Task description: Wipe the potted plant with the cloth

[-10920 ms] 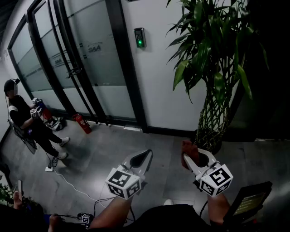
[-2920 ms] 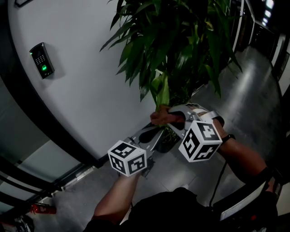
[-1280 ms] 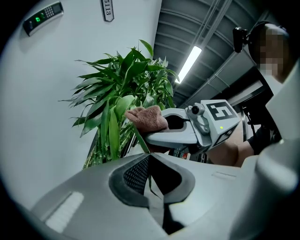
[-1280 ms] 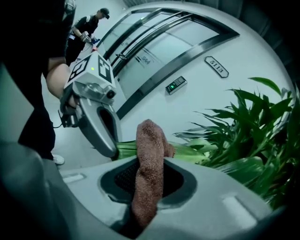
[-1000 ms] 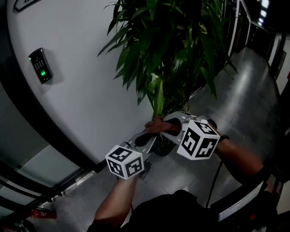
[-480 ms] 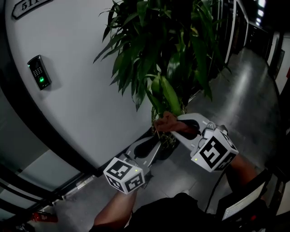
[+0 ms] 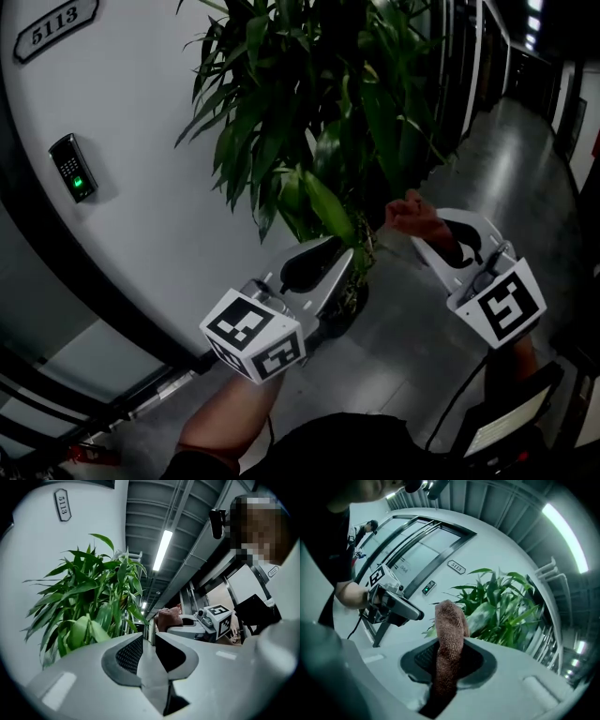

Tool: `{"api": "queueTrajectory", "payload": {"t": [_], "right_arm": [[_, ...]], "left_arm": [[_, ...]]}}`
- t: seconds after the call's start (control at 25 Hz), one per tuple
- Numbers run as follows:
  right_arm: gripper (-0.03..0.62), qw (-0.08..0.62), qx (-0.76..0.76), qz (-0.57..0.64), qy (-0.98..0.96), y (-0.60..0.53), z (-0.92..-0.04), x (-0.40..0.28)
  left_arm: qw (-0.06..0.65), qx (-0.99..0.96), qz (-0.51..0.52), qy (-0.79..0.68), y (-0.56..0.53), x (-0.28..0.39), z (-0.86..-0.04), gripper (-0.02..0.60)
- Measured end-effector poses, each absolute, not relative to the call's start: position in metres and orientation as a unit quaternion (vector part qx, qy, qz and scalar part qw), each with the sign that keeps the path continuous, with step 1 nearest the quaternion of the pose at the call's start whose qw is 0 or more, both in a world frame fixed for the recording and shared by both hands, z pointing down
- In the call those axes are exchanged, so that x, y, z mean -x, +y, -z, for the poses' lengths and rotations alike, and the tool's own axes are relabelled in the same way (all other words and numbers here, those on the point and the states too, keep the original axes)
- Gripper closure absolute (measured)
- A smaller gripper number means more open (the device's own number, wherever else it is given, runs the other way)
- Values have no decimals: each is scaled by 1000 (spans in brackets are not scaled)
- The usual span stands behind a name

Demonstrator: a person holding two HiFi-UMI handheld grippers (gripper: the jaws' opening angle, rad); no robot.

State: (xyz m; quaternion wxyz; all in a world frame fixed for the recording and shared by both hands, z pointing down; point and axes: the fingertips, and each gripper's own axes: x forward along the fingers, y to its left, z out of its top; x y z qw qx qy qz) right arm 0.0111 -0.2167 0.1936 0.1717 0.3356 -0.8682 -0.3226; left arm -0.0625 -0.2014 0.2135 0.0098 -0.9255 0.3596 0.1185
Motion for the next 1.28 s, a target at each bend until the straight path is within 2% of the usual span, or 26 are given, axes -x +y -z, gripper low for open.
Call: {"api": "queueTrajectory", "payload": {"t": [0.2, 0.52, 0.56, 0.6, 0.64, 0.88, 1.08, 1.28], "right_arm": [[530, 173, -342, 360, -851, -245, -166, -33], [530, 143, -302, 402, -852, -281, -126, -14], [530, 143, -295, 410, -851, -283, -122, -9], [530, 143, -289, 419, -849, -284, -119, -4], [530, 142, -284, 432, -844, -286, -115, 2], [530, 159, -289, 510, -795, -313, -89, 31], [530, 214, -281, 531, -771, -338, -78, 54], [530, 262, -249, 529, -768, -342, -107, 55]], "left_arm": [[13, 916, -135, 377, -240, 31, -186, 440], [-30, 899, -118, 421, -293, 1, -184, 422], [-36, 896, -120, 426, -296, -1, -187, 447], [-44, 893, -124, 430, -298, -2, -189, 526], [-50, 891, -129, 433, -298, -2, -192, 565], [-73, 883, -140, 443, -291, 1, -208, 566], [-104, 889, -145, 421, -283, -4, -221, 566], [-106, 890, -143, 421, -279, -1, -225, 566]]}}
